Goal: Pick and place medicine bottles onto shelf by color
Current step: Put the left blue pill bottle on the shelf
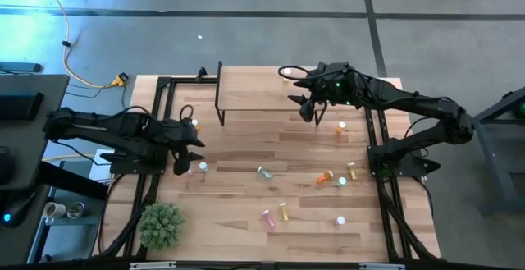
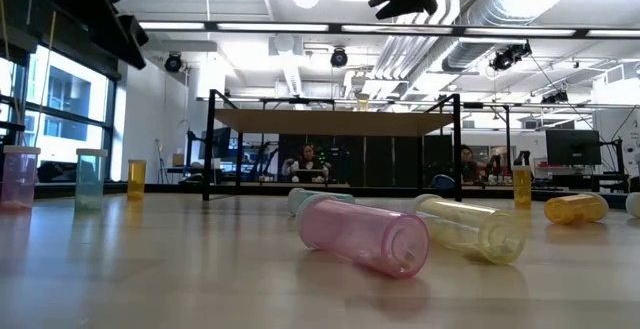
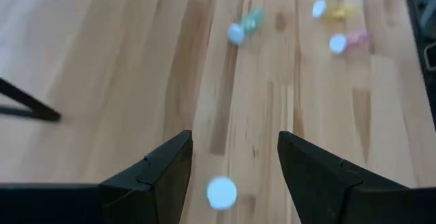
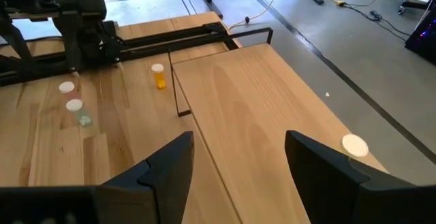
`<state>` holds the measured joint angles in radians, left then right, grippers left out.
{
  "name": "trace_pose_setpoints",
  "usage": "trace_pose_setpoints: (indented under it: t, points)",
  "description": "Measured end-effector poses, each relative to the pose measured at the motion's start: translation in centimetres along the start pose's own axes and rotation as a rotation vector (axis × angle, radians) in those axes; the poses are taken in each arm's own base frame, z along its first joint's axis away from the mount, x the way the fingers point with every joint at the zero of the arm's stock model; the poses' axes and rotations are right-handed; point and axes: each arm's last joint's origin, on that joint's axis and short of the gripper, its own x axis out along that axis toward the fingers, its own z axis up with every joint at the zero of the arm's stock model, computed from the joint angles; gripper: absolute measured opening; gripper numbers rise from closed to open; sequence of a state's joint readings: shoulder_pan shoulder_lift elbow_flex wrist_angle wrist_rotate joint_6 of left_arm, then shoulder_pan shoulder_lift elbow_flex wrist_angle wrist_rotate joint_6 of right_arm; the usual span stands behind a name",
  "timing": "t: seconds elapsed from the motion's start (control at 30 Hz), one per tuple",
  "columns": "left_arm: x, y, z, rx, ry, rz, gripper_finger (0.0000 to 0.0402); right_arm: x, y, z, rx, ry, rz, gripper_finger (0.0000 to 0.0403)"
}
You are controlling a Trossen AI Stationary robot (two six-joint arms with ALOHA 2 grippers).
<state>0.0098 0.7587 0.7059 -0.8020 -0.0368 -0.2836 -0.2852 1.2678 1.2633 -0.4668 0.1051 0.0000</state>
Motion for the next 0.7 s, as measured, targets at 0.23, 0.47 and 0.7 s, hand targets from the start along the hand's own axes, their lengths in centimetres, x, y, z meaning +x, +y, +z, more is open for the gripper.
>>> trace_pose_setpoints:
  t: [0.23, 0.47, 0.7]
  points:
    - [2.0, -0.8, -0.6, -0.013, 0.169, 0.037, 0.0204, 0.0, 0.0, -0.2, -0.002, 0.016, 0.0, 0.0222]
    - [4.1, -1.3, -0.7, 0.007, 0.281, 0.087, 0.0204, 0.0, 0.0, -0.2, -0.002, 0.016, 0.0, 0.0222]
    - [5.8, -1.4, -0.9, 0.012, 0.362, 0.117, 0.0204, 0.0, 0.0, -0.2, -0.002, 0.017, 0.0, 0.0222]
